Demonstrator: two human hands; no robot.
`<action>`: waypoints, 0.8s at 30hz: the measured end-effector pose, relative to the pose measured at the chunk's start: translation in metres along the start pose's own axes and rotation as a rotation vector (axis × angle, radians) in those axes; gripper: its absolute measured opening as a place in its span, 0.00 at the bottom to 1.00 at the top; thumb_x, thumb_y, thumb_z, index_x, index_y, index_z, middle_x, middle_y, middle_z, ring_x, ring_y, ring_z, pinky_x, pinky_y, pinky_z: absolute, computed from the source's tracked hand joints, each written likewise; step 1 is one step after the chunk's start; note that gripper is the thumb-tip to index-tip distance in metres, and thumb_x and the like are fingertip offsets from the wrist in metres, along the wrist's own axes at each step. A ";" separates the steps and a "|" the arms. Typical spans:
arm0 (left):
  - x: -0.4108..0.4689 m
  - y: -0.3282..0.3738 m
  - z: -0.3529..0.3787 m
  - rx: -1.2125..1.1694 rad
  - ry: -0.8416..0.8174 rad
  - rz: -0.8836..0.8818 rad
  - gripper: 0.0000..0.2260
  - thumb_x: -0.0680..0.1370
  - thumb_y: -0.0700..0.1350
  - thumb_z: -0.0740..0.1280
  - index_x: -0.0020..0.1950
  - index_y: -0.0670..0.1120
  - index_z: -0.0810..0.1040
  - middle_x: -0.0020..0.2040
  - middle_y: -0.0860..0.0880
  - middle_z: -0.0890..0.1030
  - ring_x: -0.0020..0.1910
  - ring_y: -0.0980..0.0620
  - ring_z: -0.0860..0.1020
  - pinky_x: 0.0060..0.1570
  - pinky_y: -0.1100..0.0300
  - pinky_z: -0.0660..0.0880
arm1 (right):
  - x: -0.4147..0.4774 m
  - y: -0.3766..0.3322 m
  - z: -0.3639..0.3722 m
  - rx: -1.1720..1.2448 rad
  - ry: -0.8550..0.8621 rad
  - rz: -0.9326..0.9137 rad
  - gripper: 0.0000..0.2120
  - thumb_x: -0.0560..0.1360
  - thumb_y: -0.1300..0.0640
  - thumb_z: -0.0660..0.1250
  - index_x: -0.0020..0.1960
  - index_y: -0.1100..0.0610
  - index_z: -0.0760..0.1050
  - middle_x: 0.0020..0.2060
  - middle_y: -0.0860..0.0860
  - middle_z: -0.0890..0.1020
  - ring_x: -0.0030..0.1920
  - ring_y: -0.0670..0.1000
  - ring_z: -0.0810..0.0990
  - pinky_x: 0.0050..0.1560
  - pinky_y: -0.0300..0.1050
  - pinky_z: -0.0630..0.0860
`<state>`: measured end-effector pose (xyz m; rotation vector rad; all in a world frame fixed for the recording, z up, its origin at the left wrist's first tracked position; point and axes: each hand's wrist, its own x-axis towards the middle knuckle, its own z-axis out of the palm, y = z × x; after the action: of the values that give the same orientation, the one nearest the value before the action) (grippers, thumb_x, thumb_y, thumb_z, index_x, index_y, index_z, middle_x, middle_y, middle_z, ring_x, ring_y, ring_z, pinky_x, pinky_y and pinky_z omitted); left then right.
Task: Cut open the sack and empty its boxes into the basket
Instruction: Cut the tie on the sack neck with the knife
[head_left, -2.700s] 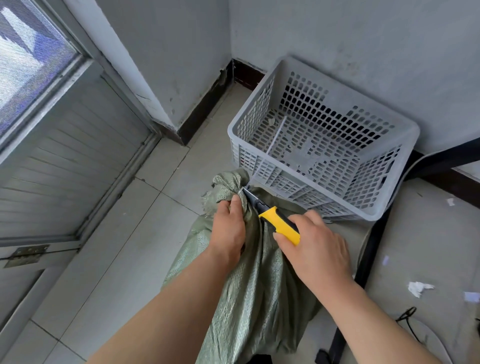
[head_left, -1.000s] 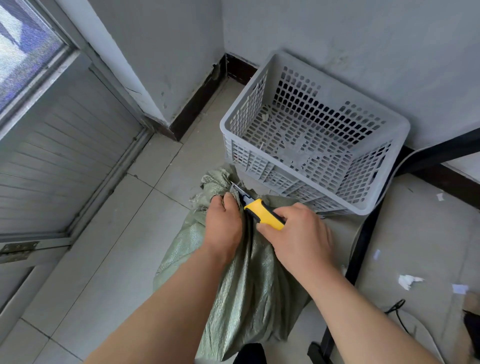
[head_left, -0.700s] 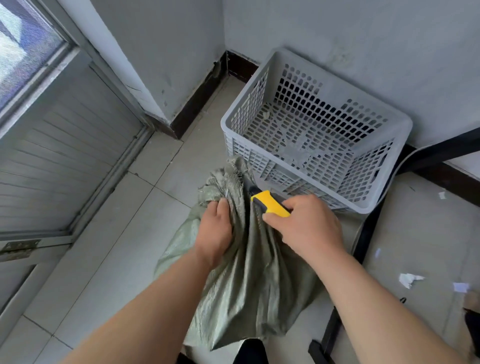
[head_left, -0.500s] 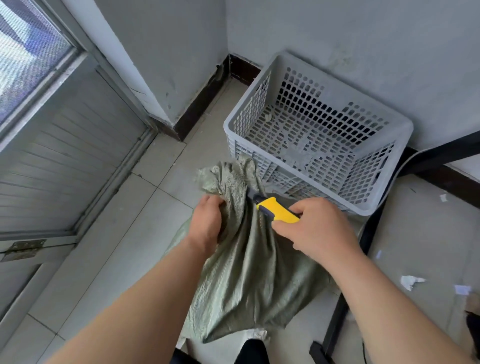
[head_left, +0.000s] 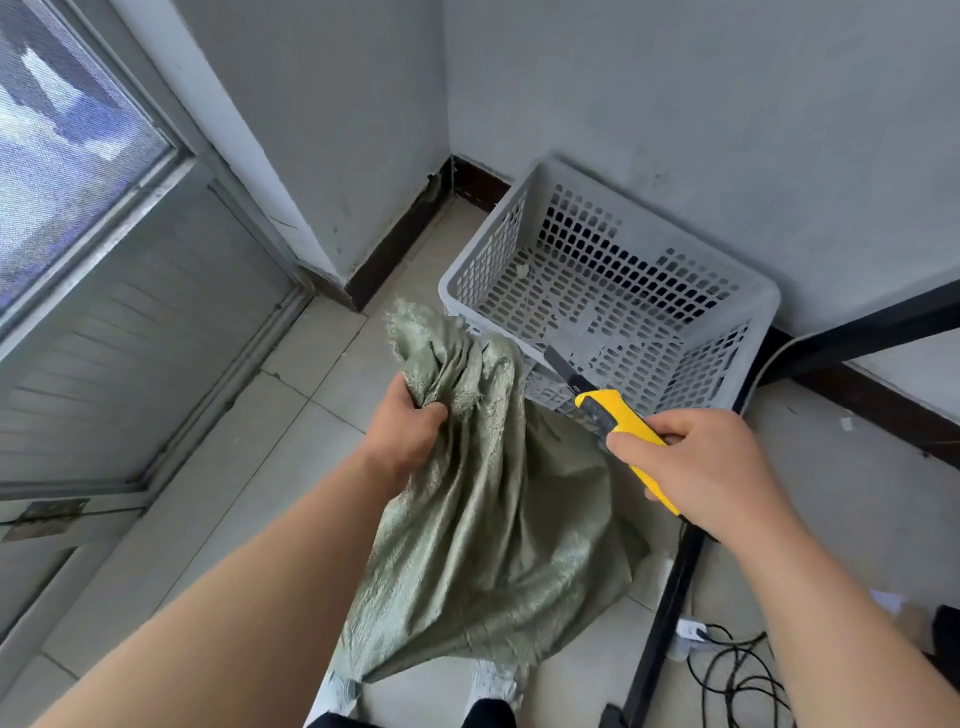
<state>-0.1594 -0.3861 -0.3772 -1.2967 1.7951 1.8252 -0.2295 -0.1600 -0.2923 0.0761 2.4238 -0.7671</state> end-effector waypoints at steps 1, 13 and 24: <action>-0.002 0.002 -0.001 -0.046 -0.013 -0.012 0.19 0.76 0.31 0.60 0.64 0.47 0.70 0.47 0.41 0.83 0.38 0.41 0.81 0.42 0.48 0.79 | 0.001 -0.003 0.001 0.040 0.000 -0.003 0.13 0.66 0.48 0.72 0.36 0.58 0.81 0.30 0.58 0.81 0.29 0.55 0.82 0.34 0.53 0.78; -0.015 0.037 -0.005 -0.132 0.077 -0.025 0.03 0.76 0.41 0.68 0.47 0.42 0.75 0.35 0.43 0.81 0.26 0.48 0.79 0.32 0.56 0.79 | 0.000 -0.029 0.015 0.198 -0.009 -0.054 0.16 0.69 0.48 0.71 0.41 0.63 0.80 0.35 0.61 0.81 0.31 0.55 0.83 0.34 0.50 0.79; -0.022 0.066 -0.015 -0.055 -0.029 -0.004 0.20 0.69 0.59 0.74 0.54 0.48 0.78 0.40 0.48 0.80 0.34 0.49 0.79 0.35 0.57 0.77 | -0.004 -0.043 0.019 0.195 0.035 -0.162 0.19 0.66 0.42 0.67 0.36 0.59 0.78 0.29 0.58 0.78 0.35 0.62 0.79 0.36 0.61 0.80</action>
<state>-0.1889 -0.4044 -0.3154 -1.2856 1.7377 1.8946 -0.2260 -0.2061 -0.2813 -0.0309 2.4029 -1.0830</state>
